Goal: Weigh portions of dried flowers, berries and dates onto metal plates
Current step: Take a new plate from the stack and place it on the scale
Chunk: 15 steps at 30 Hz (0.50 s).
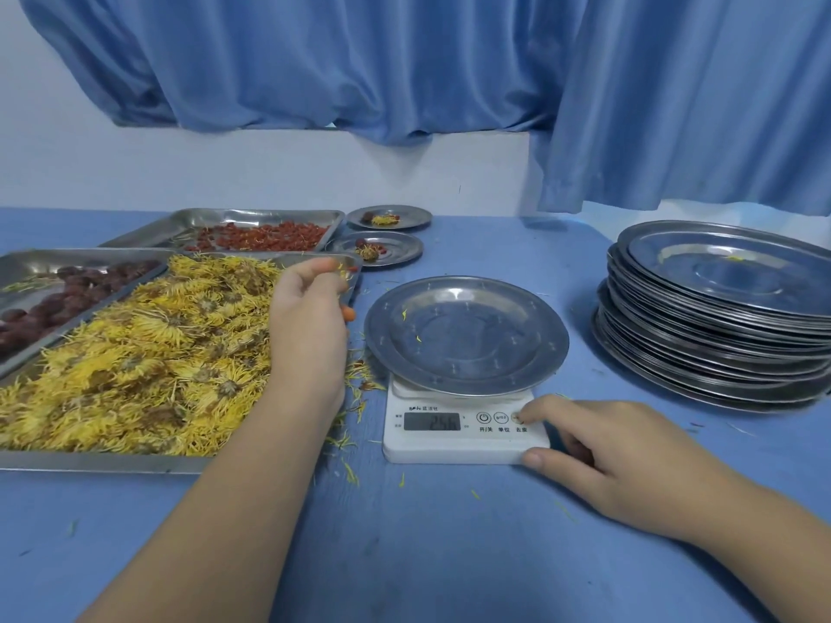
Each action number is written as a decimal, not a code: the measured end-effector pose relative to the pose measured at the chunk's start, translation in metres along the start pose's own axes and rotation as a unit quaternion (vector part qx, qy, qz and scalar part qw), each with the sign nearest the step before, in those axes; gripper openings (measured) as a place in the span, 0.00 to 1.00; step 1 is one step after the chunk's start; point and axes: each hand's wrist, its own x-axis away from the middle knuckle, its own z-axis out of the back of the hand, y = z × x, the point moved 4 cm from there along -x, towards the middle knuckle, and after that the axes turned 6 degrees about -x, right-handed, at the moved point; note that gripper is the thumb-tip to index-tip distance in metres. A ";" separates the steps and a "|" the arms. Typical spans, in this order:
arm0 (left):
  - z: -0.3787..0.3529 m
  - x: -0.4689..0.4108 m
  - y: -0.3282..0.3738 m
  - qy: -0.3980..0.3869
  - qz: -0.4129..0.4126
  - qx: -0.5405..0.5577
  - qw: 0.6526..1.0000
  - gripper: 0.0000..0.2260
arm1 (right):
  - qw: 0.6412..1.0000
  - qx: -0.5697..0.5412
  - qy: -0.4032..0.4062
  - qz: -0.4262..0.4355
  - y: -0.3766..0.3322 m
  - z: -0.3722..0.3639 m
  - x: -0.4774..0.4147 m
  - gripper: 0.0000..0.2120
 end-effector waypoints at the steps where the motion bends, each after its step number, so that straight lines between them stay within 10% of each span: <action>1: 0.000 0.001 0.000 0.000 -0.002 -0.004 1.000 0.09 | 1.000 0.001 -0.003 -0.003 -0.001 0.000 0.000 0.25; 15: -0.004 0.004 0.003 -0.011 -0.027 -0.026 0.999 0.09 | 1.000 0.011 0.010 -0.025 -0.006 -0.005 -0.003 0.31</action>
